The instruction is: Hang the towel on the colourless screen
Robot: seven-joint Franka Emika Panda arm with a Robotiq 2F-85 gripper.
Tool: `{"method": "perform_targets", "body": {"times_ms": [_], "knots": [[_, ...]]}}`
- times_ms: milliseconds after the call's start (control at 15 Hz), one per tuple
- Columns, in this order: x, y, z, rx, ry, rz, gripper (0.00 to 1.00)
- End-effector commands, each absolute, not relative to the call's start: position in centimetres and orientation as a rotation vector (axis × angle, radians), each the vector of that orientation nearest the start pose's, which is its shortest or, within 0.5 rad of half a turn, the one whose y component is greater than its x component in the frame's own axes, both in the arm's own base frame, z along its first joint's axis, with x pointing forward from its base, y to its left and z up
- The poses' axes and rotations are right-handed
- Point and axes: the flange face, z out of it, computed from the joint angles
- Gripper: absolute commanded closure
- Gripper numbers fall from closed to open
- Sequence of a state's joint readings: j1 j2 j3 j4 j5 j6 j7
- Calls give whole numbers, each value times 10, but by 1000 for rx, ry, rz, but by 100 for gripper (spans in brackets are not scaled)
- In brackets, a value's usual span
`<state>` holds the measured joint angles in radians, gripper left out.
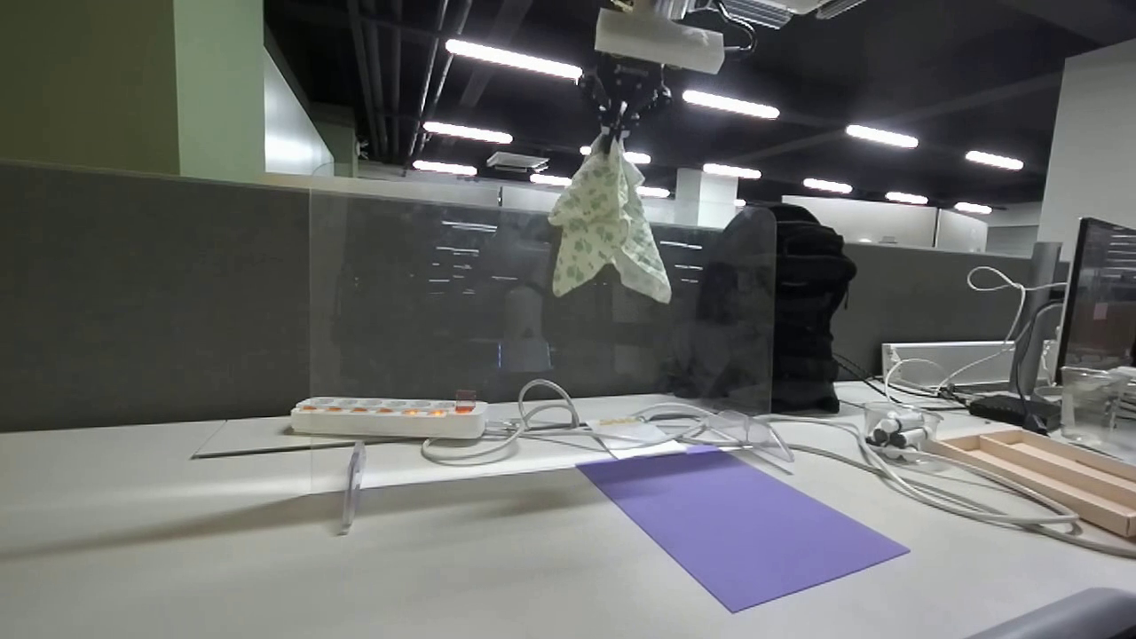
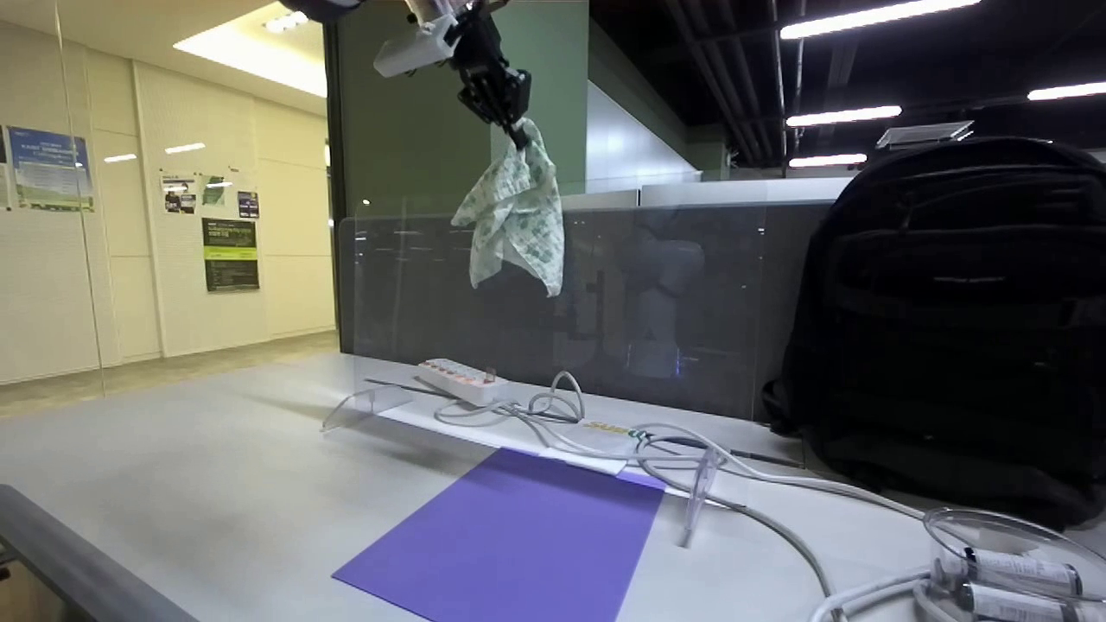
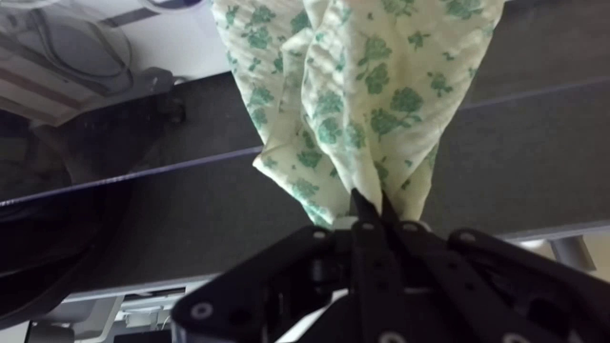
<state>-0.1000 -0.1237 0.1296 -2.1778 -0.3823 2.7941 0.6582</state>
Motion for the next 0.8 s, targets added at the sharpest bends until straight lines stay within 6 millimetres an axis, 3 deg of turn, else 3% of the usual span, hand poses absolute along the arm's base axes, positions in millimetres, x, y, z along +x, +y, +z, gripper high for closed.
{"method": "perform_targets", "body": {"times_ms": [0, 333, 733], "knots": [[567, 32, 574, -2806, 604, -1384, 99], [577, 31, 600, -2805, 784, -1508, 99], [577, 46, 599, -2927, 849, -1386, 99]]}}
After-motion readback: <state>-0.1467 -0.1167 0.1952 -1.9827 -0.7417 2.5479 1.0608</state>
